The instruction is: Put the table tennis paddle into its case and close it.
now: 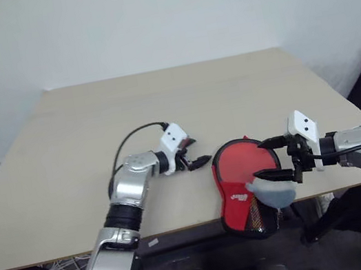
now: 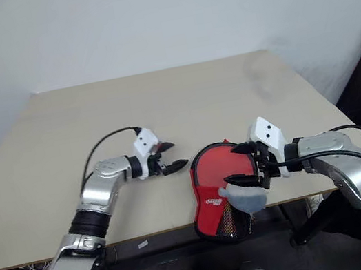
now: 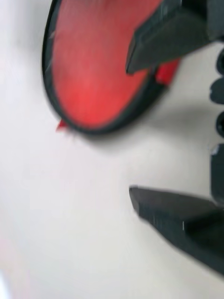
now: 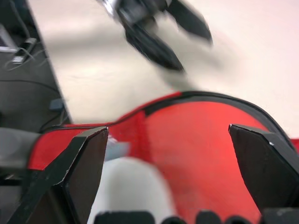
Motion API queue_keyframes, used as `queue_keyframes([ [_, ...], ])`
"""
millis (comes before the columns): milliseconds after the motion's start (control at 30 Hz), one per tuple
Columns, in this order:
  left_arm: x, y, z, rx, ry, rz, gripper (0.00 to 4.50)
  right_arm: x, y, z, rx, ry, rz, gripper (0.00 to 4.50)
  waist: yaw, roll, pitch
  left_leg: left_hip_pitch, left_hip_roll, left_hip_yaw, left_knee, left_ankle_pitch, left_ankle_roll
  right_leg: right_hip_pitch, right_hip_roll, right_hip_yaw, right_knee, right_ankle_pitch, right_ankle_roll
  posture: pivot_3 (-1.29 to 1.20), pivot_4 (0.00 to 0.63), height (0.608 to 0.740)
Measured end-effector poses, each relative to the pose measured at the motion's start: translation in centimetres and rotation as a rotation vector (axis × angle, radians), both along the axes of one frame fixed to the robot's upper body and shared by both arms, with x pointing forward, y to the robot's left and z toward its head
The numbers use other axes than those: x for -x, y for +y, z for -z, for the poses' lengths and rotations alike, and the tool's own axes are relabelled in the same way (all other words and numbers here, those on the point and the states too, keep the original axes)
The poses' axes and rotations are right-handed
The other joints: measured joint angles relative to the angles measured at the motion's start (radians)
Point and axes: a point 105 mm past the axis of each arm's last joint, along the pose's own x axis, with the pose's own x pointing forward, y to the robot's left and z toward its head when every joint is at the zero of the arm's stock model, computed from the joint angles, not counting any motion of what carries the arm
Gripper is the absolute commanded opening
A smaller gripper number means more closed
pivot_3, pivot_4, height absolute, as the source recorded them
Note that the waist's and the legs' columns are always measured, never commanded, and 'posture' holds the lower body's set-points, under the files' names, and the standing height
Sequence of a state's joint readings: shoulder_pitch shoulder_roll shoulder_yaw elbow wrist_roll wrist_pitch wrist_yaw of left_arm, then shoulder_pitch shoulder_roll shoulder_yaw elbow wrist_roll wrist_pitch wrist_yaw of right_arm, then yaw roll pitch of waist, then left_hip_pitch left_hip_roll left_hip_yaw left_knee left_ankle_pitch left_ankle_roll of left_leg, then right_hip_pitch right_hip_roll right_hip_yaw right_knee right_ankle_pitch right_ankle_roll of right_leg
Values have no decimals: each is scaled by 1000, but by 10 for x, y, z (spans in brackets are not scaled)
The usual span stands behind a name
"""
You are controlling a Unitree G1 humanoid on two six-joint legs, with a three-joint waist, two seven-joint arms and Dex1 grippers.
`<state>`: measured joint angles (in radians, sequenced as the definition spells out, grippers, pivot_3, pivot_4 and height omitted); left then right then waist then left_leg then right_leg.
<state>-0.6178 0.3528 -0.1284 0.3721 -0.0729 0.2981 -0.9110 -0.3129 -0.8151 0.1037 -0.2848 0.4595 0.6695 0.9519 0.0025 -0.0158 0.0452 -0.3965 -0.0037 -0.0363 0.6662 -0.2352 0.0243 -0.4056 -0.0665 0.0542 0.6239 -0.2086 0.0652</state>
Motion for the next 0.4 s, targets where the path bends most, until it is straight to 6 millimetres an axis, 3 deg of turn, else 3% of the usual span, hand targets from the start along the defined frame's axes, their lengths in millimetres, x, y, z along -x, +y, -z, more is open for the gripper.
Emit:
queue_keyframes([
  [133,1,38,-14,8,-22,-92,4470,-11,-8,4,23,-3,63,4500,-4,1,0,1,1,0,-1,0,0,0,1,0,1,0,0,0,0,740],
  [300,14,82,8,-25,54,-215,4470,-19,-17,11,44,-1,135,4500,-4,1,0,1,1,0,-1,0,0,0,1,1,1,0,0,0,0,740],
  [400,19,95,16,-21,83,-270,4470,-24,-18,13,39,12,168,4500,1,1,0,1,1,0,0,0,0,1,0,0,1,0,-1,0,0,740],
])
